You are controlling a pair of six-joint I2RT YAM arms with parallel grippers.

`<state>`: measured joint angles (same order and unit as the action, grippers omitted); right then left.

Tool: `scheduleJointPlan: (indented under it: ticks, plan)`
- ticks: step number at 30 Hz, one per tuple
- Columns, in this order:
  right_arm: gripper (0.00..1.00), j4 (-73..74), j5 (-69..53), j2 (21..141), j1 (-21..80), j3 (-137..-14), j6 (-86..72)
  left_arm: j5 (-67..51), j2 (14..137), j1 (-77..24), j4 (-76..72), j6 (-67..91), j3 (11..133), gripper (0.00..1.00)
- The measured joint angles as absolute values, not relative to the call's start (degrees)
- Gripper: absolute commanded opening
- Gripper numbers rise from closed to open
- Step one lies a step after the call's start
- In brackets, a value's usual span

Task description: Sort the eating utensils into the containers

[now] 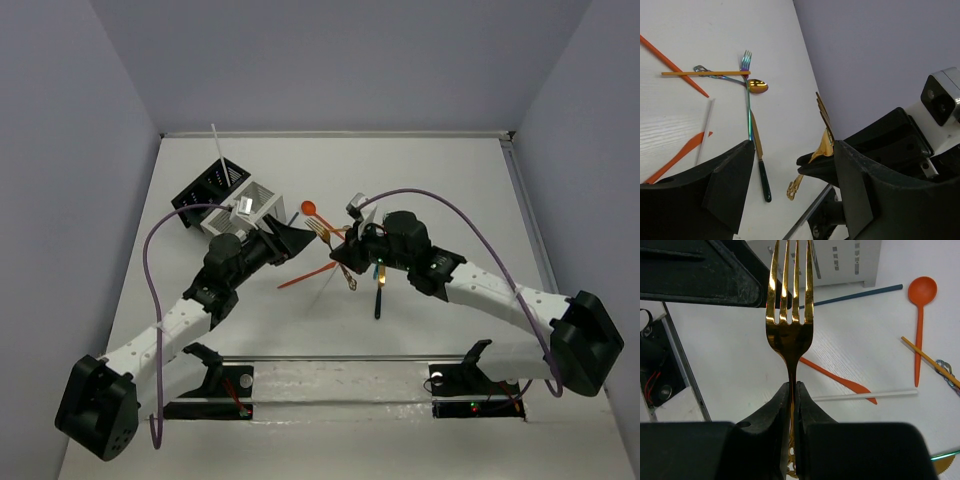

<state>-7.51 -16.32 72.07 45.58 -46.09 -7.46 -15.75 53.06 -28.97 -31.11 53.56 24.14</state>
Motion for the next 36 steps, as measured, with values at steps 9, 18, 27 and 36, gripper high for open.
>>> scheduleJointPlan:
  ticks: [9,18,27,36]
  plan:
    - [0.07,-8.6,-14.6,71.2,46.2,-44.8,-7.6,-15.7,53.7,-31.1,-34.0,53.6,24.1,0.73]
    - [0.07,-9.0,-15.1,71.8,47.1,-44.2,-8.0,-15.0,54.7,-31.2,-34.5,53.5,24.9,0.71]
    - [0.07,-9.0,-15.6,74.0,49.7,-44.6,-8.0,-15.2,59.7,-31.5,-35.4,52.7,27.5,0.29]
    - [0.09,-10.4,-14.7,74.1,50.1,-44.6,-7.8,-16.2,57.9,-32.6,-35.8,54.4,28.2,0.06]
